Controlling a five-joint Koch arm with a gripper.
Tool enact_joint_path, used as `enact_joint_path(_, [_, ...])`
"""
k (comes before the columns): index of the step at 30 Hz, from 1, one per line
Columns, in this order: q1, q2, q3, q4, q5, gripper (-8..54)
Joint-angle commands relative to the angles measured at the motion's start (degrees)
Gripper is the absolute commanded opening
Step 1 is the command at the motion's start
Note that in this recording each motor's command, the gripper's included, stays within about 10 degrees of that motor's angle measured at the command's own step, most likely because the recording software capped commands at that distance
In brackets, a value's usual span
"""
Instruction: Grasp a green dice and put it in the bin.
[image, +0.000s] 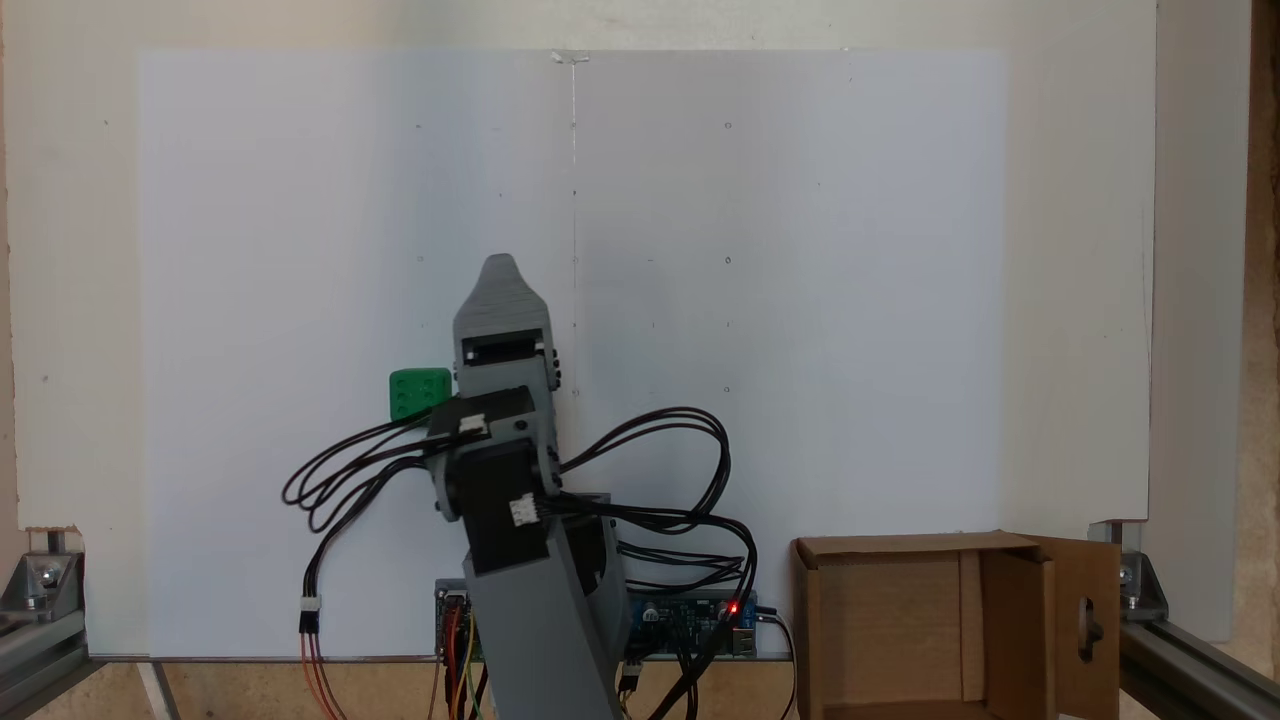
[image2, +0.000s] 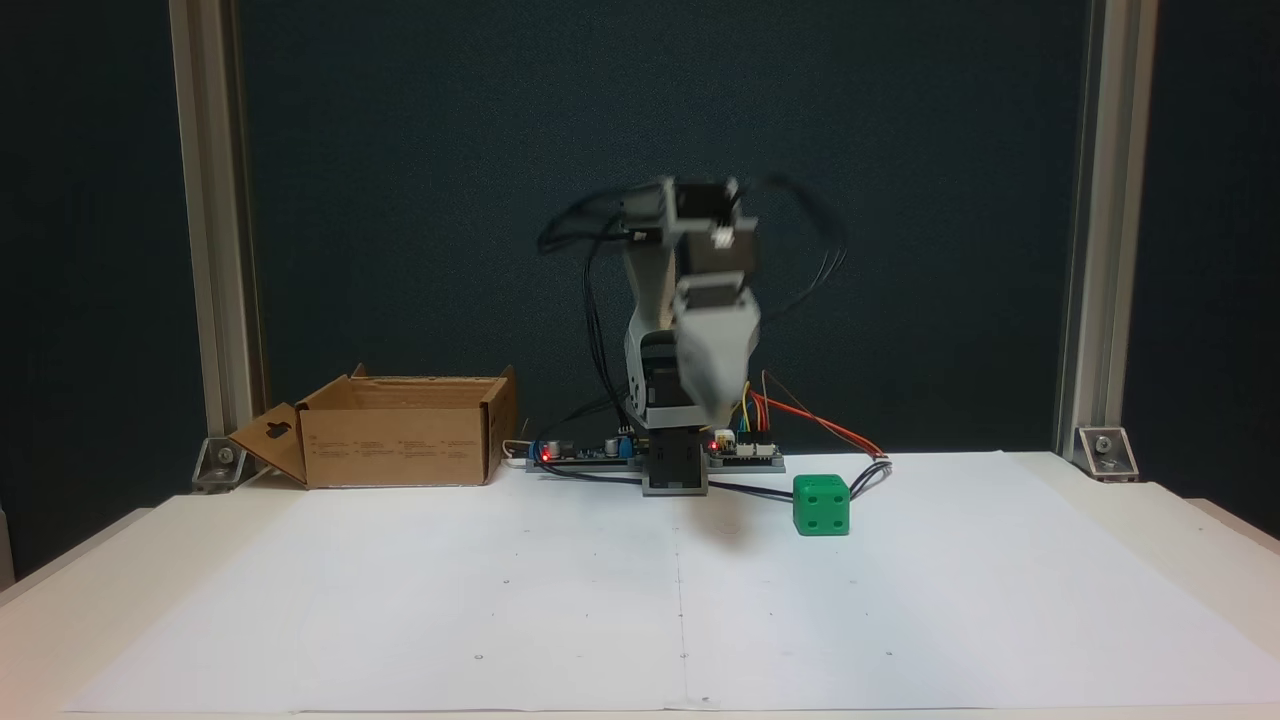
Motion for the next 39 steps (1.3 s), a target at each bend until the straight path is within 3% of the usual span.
enact_joint_path(1, [-4.22,-2.20,-6.42,9.21,5.27,44.1])
enact_joint_path(6, [-14.50,-6.86,-14.77,25.75,9.93,44.1])
enact_joint_path(12, [-22.68,-13.01,-20.48,26.37,14.24,44.4])
enact_joint_path(26, [-26.54,-12.74,-20.83,24.87,16.79,47.1])
enact_joint_path(39, [-33.84,-18.54,-21.53,26.98,20.13,45.0])
